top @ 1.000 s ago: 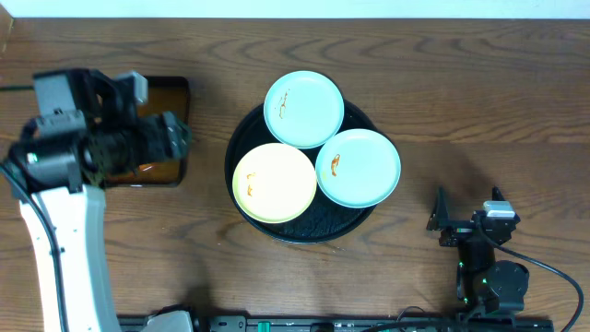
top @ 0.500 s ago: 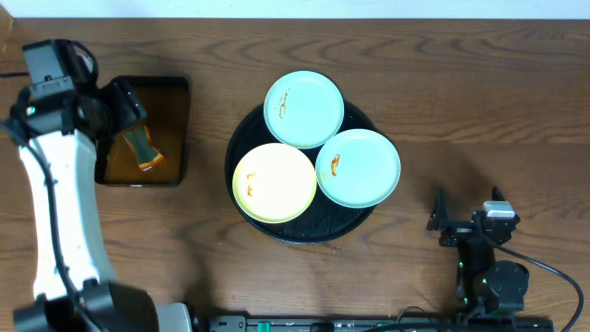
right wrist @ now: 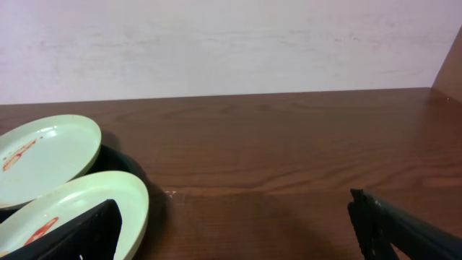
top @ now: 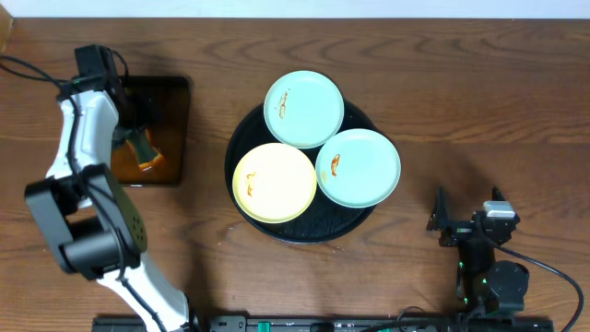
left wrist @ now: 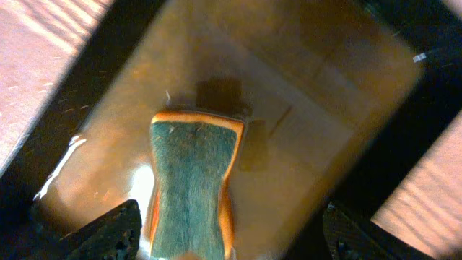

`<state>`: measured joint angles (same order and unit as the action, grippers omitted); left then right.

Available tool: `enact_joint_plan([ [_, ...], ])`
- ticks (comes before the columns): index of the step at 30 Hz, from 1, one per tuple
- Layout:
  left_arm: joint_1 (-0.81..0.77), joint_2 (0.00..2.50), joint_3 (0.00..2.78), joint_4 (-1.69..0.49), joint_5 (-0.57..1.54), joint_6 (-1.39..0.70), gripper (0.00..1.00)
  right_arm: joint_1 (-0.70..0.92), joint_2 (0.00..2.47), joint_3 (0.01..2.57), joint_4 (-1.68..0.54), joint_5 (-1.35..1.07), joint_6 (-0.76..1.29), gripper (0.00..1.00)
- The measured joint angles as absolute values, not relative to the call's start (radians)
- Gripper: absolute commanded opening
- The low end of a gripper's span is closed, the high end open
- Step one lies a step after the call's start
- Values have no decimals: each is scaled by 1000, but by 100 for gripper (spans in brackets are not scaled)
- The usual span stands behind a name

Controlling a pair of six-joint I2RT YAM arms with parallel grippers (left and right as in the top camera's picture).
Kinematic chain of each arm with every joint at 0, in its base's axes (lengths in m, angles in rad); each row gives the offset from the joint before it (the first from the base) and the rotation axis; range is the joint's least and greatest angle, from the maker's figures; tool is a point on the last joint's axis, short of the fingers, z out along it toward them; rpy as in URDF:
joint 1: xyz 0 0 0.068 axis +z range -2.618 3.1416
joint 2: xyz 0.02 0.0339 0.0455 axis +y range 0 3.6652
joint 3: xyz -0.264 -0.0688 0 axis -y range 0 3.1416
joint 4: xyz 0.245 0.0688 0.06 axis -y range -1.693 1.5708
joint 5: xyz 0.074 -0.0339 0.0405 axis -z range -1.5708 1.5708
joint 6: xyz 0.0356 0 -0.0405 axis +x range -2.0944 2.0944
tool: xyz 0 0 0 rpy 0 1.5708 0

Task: Clean dirty plates on tray and stack at the side
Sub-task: 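Lower the left gripper and grasp the green-orange sponge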

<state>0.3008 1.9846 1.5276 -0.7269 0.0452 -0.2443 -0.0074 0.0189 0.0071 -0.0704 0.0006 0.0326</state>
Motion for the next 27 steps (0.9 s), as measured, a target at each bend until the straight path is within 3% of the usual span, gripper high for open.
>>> enact_joint_plan([
  [5, 301, 2077, 1528, -726, 45, -150, 79, -7, 19, 7, -70, 1, 33, 99],
  [7, 306, 2101, 1528, -723, 45, -121, 62, -7, 19, 7, -70, 1, 33, 99],
  [13, 333, 2104, 1528, -720, 45, -99, 53, -7, 19, 7, -70, 1, 33, 99],
  [25, 337, 2104, 1528, -751, 45, -96, 52, -7, 19, 7, -70, 1, 33, 99],
  [27, 337, 2104, 1526, -749, 45, -92, 46, -7, 19, 7, -70, 1, 33, 99],
])
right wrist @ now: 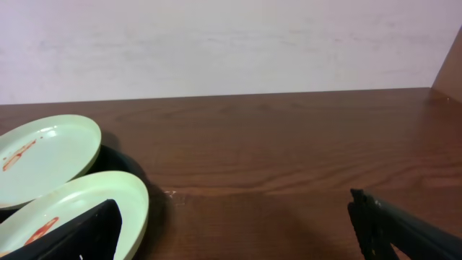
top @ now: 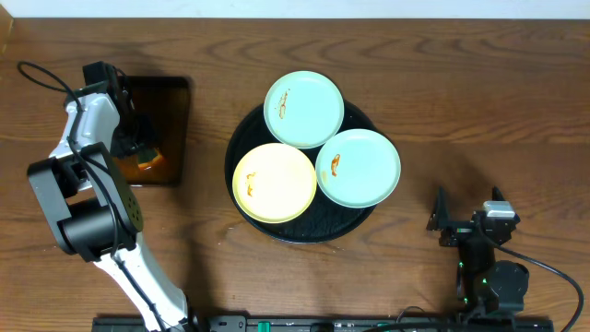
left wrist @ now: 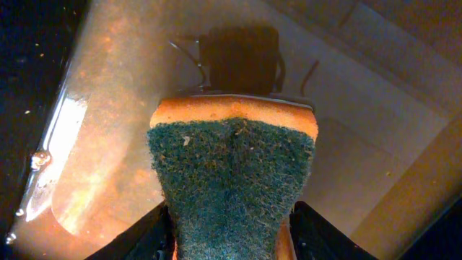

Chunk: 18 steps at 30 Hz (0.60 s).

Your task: Clean dirty plates on tray and stack at the side

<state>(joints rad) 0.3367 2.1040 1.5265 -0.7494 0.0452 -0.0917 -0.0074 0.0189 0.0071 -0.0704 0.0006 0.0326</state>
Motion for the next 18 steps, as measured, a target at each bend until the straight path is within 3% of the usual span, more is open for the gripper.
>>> enact_joint_plan([
  [8, 337, 2104, 1526, -752, 45, -73, 43, -7, 19, 7, -71, 1, 33, 99],
  [12, 337, 2104, 1526, -755, 45, -75, 8, -7, 19, 7, -70, 1, 33, 99],
  [18, 337, 2104, 1526, -763, 46, -67, 7, -7, 19, 7, -70, 1, 33, 99],
])
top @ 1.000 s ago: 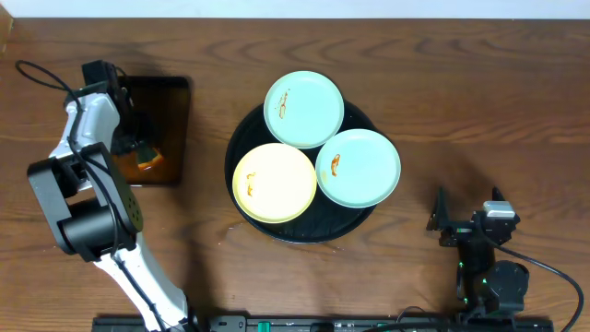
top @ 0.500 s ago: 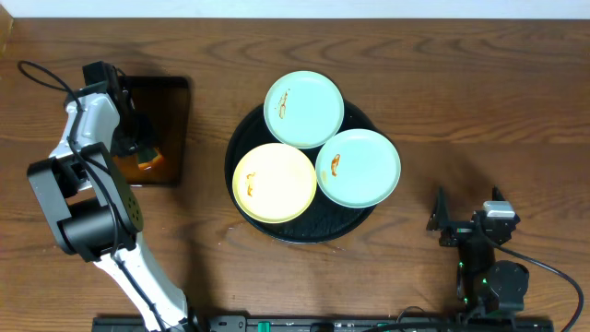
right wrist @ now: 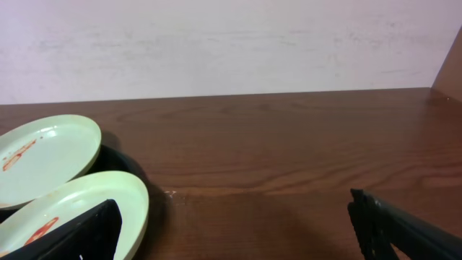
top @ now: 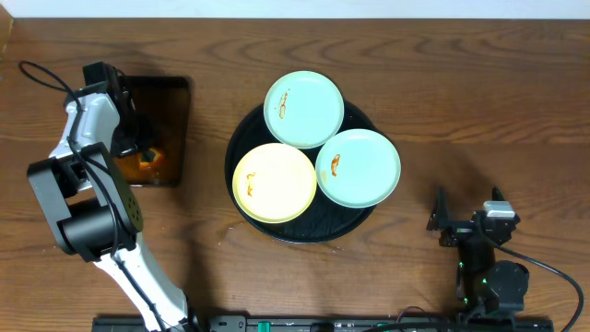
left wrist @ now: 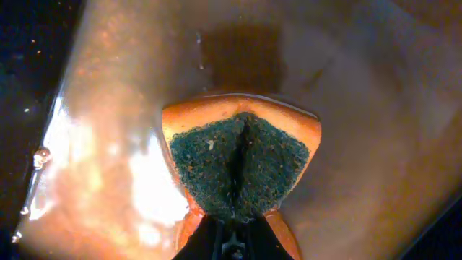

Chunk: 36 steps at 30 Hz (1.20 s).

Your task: Clean dirty plates on tray and stack at the side

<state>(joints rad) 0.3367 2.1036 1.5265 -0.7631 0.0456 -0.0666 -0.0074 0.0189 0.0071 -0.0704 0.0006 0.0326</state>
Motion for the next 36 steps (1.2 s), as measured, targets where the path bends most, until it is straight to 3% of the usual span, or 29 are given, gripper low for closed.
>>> enact_joint_plan([
  [6, 337, 2044, 1518, -744, 104, -67, 7, -7, 19, 7, -70, 1, 33, 99],
  [15, 337, 1700, 1517, -612, 186, -67, 7, -7, 19, 7, -70, 1, 33, 99],
  [27, 343, 1931, 1460, -492, 212, -18, 7, -7, 19, 7, -70, 1, 33, 99],
  [36, 441, 1748, 1436, -325, 649, -42, 7, -7, 19, 7, -71, 1, 33, 99],
])
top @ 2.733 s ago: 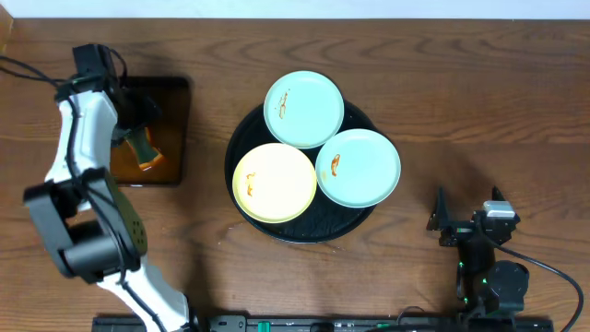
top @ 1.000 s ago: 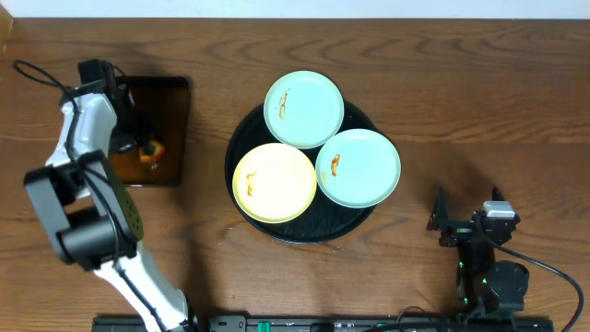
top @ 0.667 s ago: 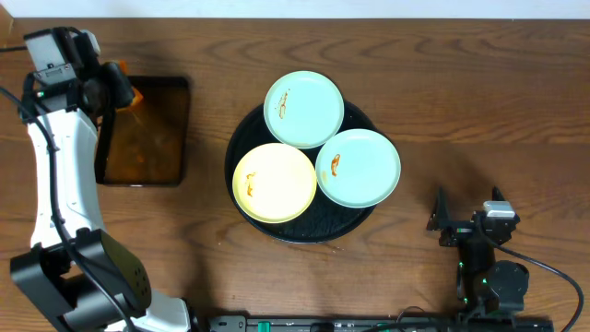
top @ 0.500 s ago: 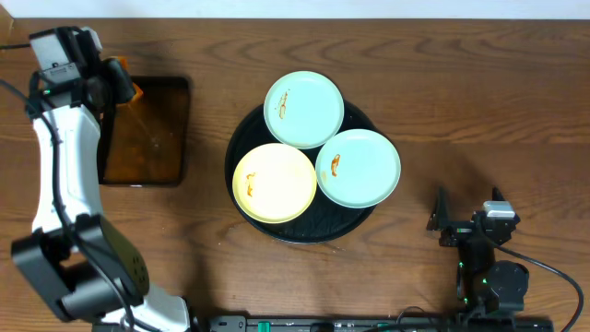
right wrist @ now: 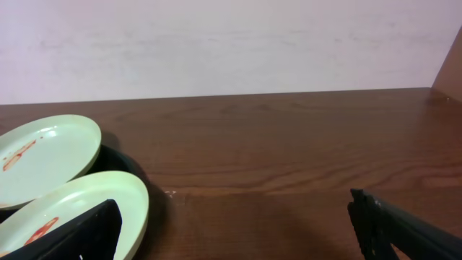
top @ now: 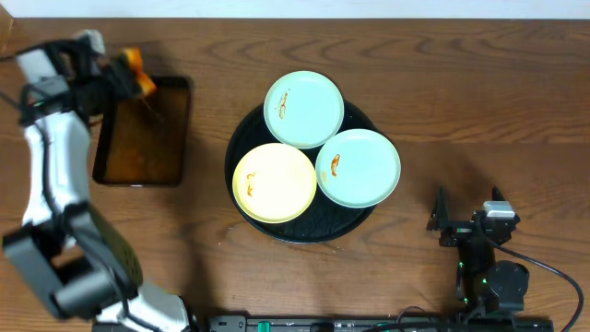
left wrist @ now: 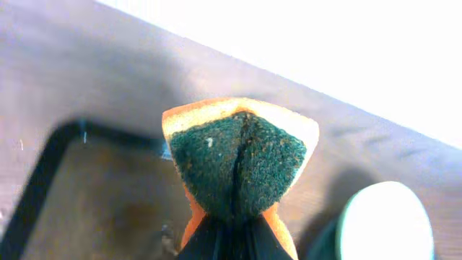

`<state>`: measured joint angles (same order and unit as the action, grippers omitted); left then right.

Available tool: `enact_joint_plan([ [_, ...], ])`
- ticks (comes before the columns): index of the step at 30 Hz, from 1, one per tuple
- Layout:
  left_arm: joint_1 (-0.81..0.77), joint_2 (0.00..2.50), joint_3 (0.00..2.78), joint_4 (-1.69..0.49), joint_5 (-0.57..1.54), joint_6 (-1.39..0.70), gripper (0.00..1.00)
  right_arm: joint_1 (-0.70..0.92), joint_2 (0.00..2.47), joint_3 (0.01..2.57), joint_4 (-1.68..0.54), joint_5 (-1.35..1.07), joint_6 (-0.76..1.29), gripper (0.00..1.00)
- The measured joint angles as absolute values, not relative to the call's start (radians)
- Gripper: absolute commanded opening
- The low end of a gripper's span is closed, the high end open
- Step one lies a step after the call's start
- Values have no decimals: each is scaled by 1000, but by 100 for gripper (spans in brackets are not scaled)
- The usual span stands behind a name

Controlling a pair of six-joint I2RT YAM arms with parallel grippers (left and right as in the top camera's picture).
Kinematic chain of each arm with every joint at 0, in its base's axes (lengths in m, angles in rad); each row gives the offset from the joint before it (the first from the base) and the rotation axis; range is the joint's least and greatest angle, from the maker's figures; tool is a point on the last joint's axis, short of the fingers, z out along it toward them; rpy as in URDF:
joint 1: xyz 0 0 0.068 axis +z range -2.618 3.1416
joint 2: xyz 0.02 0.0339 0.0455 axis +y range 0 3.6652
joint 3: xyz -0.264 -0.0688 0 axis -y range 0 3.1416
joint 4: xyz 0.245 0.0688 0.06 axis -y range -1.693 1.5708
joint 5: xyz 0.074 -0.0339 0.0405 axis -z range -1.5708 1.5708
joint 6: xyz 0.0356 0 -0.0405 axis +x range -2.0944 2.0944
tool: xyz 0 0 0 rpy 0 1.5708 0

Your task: Clean dirty plates on tray and stack at the side

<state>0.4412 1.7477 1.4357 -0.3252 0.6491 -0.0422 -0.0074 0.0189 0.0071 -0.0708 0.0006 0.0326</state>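
A round black tray (top: 244, 138) holds two pale green plates (top: 303, 108) (top: 359, 167) with orange smears and a yellow plate (top: 274, 182). My left gripper (top: 129, 72) is shut on an orange sponge (left wrist: 239, 160) with a dark green scrub face, held in the air over the far left corner of the water tray (top: 143, 129). The sponge (top: 137, 69) is pinched into a fold. My right gripper (right wrist: 234, 230) rests open near the table's front right, well clear of the plates (right wrist: 43, 155).
The rectangular black water tray holds brownish liquid at the table's left. A pale wall (right wrist: 231, 43) runs behind the table. Cables trail from the left arm near the far left edge.
My left gripper has risen out of the water tray with the sponge and now holds it above the tray's far end. The right arm has not moved.
The sponge lay in the water tray with my left gripper open above it. Then the fingers straddled the sponge. Then they were shut on it, folding it, down in the liquid. Now the sponge hangs clear of the tray. Plates and right gripper stayed put.
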Motion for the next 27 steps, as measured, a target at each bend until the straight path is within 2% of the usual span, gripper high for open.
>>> enact_joint_plan([
  [4, 481, 1666, 1448, -327, 714, -157, 8, -7, 19, 7, -70, 0, 33, 99],
  [11, 488, 1689, 1449, -360, 735, -487, 7, -7, 19, 7, -70, 1, 33, 99],
  [27, 488, 1689, 1449, -360, 735, -1019, 8, -7, 19, 7, -70, 1, 33, 99],
])
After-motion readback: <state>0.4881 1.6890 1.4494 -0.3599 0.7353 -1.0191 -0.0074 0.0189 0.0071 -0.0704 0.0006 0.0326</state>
